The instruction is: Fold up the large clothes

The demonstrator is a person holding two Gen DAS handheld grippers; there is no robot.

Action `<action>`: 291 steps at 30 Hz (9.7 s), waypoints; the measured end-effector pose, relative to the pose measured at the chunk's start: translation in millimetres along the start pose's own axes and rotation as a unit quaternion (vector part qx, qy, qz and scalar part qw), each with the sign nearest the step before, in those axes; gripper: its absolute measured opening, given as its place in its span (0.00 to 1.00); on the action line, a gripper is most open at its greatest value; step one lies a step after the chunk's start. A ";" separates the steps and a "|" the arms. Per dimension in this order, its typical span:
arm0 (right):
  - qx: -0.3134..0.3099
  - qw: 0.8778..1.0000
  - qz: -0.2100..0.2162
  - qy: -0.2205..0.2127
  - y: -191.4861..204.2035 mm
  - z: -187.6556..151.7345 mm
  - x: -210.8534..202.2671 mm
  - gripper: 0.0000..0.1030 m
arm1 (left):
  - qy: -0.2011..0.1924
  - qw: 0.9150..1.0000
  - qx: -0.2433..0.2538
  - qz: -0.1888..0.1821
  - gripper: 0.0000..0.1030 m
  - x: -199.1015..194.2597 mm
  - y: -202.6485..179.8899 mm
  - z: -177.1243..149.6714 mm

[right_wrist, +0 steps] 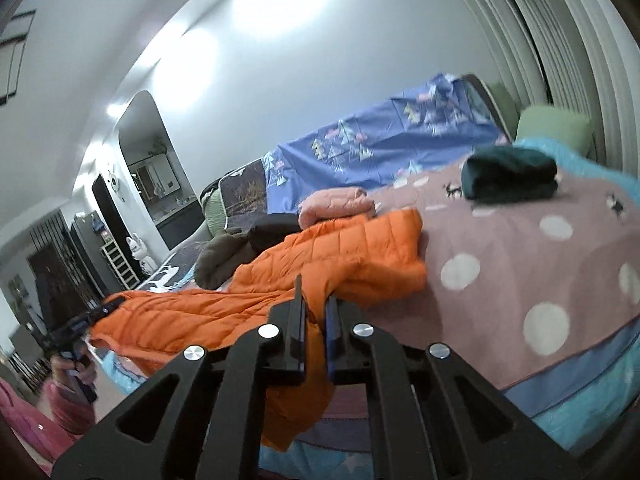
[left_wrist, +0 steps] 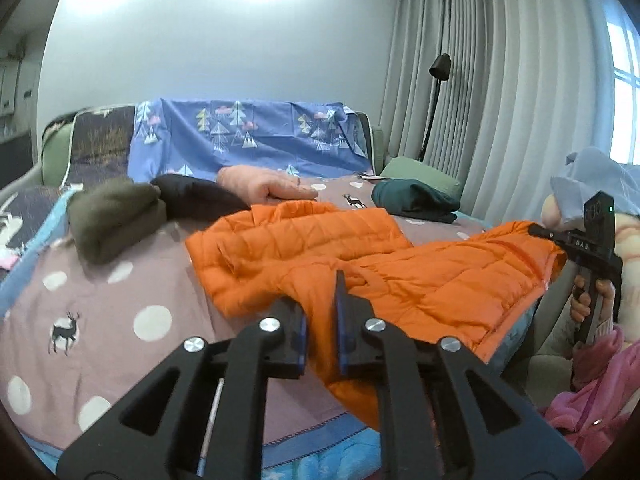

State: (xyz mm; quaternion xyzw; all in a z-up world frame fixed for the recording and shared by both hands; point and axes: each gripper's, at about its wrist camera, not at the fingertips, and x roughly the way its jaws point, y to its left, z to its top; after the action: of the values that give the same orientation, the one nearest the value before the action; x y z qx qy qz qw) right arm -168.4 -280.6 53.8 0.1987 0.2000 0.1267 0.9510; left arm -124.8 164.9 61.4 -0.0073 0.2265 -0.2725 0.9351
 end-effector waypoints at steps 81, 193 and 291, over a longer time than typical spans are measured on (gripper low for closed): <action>-0.102 0.966 -0.201 0.127 -93.4 101.2 372.3 0.00 | 0.146 0.969 0.012 0.198 0.18 379.4 139.4 79.4; -0.123 0.951 -0.160 0.232 -6.9 -50.4 345.8 0.82 | 0.224 0.959 0.023 0.170 0.98 365.5 21.5 -11.1; -0.084 0.953 -0.182 0.228 -16.0 19.7 506.6 0.93 | 0.195 0.961 -0.198 -0.004 0.94 336.9 192.8 -23.6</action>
State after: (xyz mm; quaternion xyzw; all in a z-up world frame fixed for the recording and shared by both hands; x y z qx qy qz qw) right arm 292.5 -138.9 -103.7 0.0442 0.4334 0.0096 0.9001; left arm 215.1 158.9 -127.5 -0.1396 0.4536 -0.2223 0.8517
